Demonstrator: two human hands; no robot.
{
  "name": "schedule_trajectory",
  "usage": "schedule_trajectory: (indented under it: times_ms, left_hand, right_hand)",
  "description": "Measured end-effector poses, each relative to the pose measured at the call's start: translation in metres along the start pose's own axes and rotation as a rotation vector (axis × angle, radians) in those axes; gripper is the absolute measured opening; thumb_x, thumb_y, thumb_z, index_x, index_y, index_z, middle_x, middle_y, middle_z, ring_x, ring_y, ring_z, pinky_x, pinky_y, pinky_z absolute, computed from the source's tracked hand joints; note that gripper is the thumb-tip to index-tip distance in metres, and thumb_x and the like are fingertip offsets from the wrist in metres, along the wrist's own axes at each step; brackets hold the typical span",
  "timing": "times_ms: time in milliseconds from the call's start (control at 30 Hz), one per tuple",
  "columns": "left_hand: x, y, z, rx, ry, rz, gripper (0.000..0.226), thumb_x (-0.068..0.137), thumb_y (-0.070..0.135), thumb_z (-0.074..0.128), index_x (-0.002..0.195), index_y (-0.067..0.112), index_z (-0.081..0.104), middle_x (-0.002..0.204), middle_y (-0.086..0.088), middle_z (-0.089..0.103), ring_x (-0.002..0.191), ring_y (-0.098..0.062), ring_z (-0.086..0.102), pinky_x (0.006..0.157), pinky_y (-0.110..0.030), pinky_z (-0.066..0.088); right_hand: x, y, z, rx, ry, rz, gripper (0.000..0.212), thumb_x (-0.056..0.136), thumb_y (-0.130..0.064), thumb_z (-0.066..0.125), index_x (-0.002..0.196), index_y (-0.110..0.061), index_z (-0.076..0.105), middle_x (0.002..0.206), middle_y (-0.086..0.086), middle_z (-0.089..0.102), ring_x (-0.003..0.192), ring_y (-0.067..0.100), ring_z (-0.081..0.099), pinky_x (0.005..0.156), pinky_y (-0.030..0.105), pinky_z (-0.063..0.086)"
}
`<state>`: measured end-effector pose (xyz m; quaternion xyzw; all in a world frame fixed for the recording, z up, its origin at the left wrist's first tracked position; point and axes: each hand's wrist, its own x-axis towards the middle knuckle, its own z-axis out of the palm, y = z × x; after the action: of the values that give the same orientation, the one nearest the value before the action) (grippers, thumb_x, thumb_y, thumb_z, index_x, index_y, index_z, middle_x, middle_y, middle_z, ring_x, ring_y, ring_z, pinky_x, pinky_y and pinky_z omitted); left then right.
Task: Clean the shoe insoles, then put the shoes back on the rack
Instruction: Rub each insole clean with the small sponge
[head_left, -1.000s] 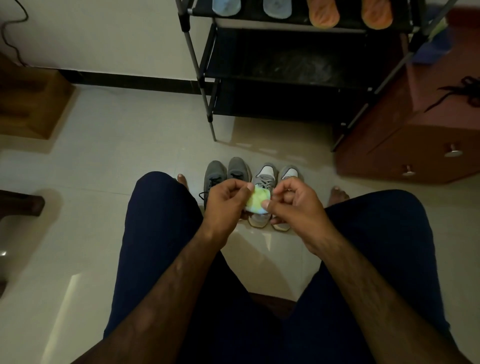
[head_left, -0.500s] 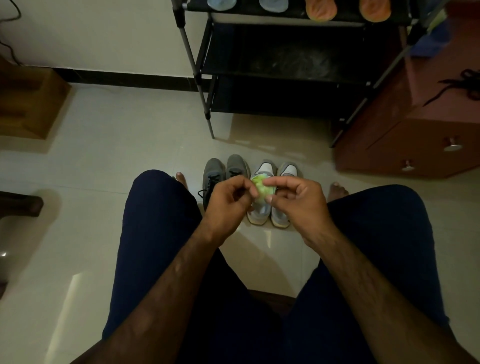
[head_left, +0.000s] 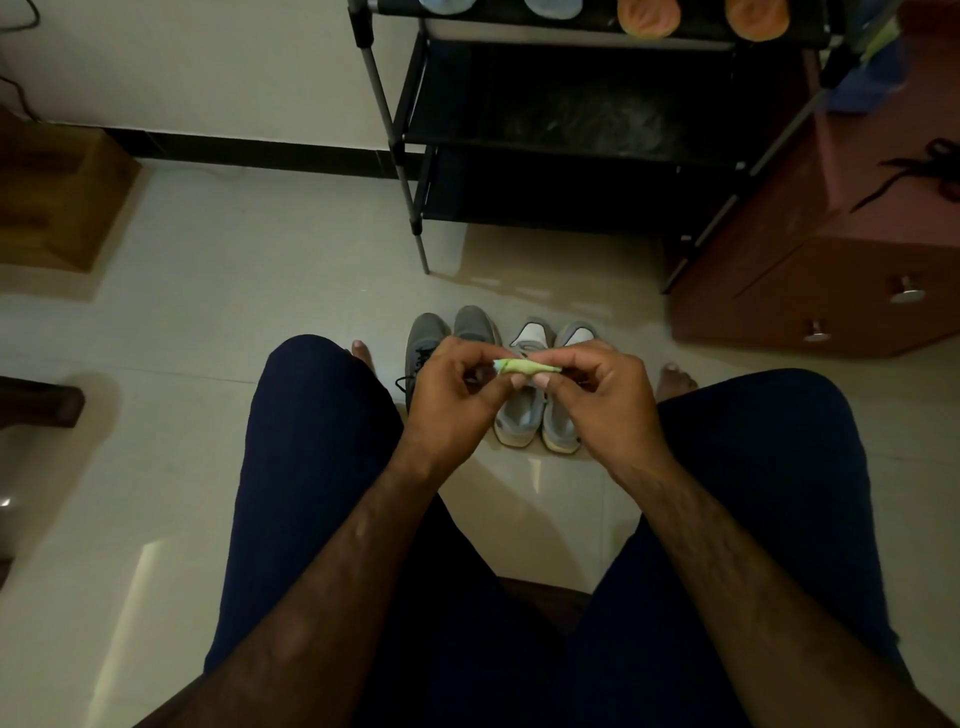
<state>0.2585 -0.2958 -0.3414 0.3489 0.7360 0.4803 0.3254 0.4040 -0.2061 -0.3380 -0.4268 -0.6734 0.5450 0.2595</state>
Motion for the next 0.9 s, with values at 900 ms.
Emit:
schedule_trajectory:
  times_ms: [900]
  left_hand:
    - [0.003, -0.008, 0.001, 0.391, -0.094, 0.358, 0.014, 0.091, 0.020, 0.071, 0.102, 0.012, 0.075, 0.092, 0.002, 0.063, 0.076, -0.011, 0.061, 0.068, -0.038, 0.055]
  right_hand:
    - [0.003, 0.004, -0.003, 0.293, -0.085, 0.351, 0.013, 0.093, -0.001, 0.071, 0.103, -0.007, 0.077, 0.086, 0.015, 0.079, 0.075, 0.027, 0.073, 0.062, 0.024, 0.058]
